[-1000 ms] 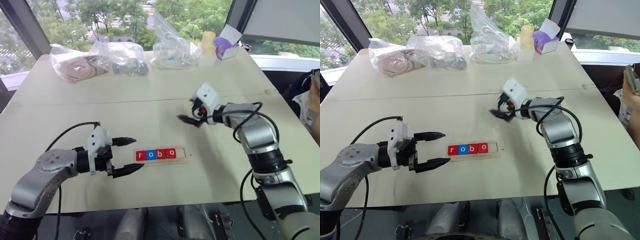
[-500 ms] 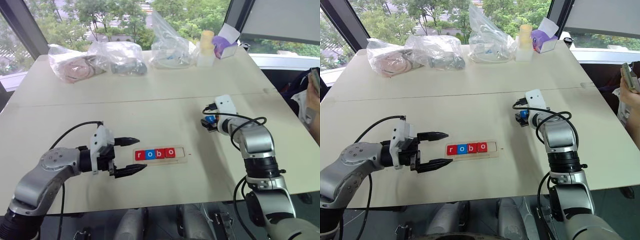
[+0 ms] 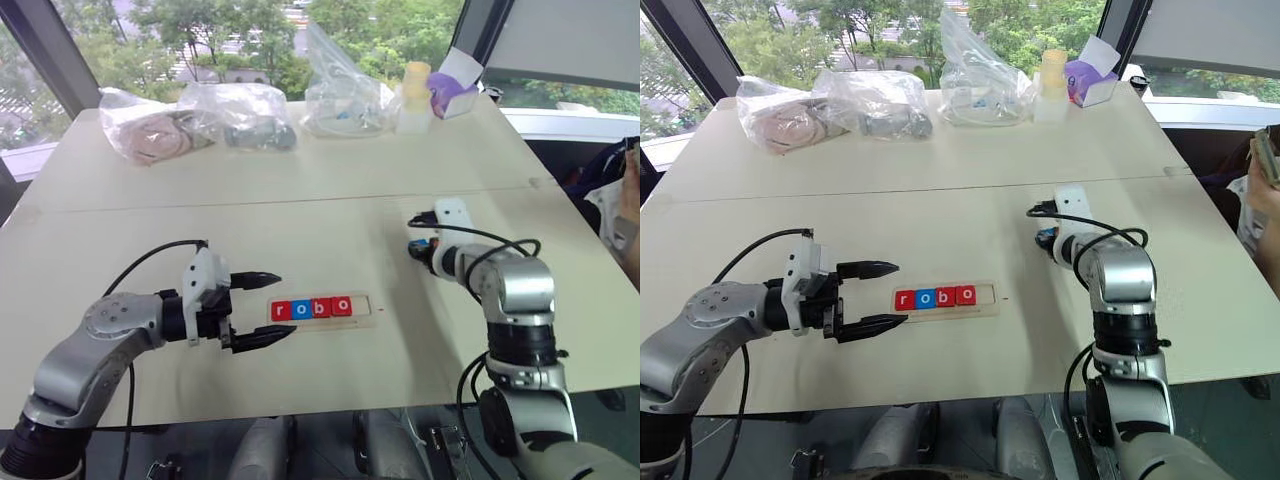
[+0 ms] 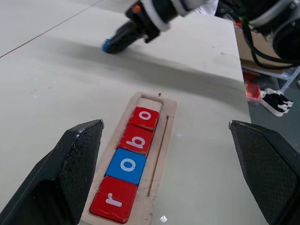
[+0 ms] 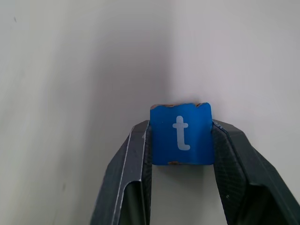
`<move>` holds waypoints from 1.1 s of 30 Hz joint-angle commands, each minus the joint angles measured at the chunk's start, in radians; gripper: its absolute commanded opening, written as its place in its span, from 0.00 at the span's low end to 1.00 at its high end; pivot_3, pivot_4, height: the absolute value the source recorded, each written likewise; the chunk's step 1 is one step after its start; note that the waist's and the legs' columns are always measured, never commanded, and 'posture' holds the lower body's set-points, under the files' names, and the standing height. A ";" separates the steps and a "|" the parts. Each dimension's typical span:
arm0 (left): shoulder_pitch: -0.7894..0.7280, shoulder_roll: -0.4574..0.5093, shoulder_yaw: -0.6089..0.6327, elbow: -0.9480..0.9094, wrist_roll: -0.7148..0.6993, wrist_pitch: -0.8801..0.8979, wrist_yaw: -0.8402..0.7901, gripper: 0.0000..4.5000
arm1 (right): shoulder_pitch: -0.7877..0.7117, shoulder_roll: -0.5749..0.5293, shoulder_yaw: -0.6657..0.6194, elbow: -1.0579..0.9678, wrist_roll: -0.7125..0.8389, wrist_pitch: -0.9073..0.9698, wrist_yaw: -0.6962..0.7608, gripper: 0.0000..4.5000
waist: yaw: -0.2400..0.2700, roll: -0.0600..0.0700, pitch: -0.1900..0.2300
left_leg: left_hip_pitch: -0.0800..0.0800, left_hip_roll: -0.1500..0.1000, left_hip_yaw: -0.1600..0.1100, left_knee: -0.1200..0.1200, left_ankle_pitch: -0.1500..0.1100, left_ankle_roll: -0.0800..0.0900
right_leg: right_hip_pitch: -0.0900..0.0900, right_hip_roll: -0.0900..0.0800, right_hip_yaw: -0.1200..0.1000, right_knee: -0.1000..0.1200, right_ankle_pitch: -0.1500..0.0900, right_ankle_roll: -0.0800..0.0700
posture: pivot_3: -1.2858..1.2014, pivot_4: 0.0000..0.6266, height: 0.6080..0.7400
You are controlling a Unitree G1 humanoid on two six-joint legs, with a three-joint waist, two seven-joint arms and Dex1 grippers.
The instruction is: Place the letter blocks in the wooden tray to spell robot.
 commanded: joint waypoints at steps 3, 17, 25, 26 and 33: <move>0.010 -0.010 -0.003 -0.003 0.013 -0.035 -0.009 1.00 | 0.224 0.006 0.023 -0.314 0.066 0.208 -0.009 0.26 | -0.001 -0.001 -0.001 | 0.000 0.000 0.000 0.000 0.000 0.000 | 0.000 0.000 0.000 0.000 0.000 0.000 | 0.52 0.24 1.00; -0.014 -0.027 -0.018 0.050 0.038 -0.079 -0.025 1.00 | 0.242 -0.060 0.018 -0.414 0.211 0.208 -0.030 0.93 | -0.005 -0.002 -0.002 | 0.006 0.001 0.001 0.000 0.000 0.000 | 0.006 0.000 -0.001 -0.002 -0.002 -0.002 | 0.52 0.24 1.00; -0.033 -0.030 -0.030 0.080 0.054 -0.097 -0.038 1.00 | 0.172 -0.693 0.254 -0.189 0.238 -0.363 0.525 0.99 | -0.003 -0.001 0.002 | 0.005 0.000 0.002 0.001 -0.001 0.001 | 0.009 -0.002 -0.003 -0.007 -0.004 0.002 | 0.52 0.24 1.00; -0.037 -0.030 -0.031 0.084 0.055 -0.099 -0.041 1.00 | 0.172 -0.734 0.272 -0.146 0.232 -0.463 0.605 0.99 | -0.004 -0.001 0.002 | 0.005 0.000 0.002 0.000 -0.001 0.002 | 0.009 -0.002 -0.003 -0.007 -0.004 0.002 | 0.52 0.24 1.00; -0.048 -0.029 -0.026 0.086 0.060 -0.100 -0.042 1.00 | 0.135 -0.770 0.386 0.179 0.085 -1.078 0.895 0.99 | -0.005 -0.001 0.003 | 0.005 0.001 0.003 0.001 -0.002 0.003 | 0.009 -0.001 -0.002 -0.007 -0.003 0.001 | 0.52 0.24 1.00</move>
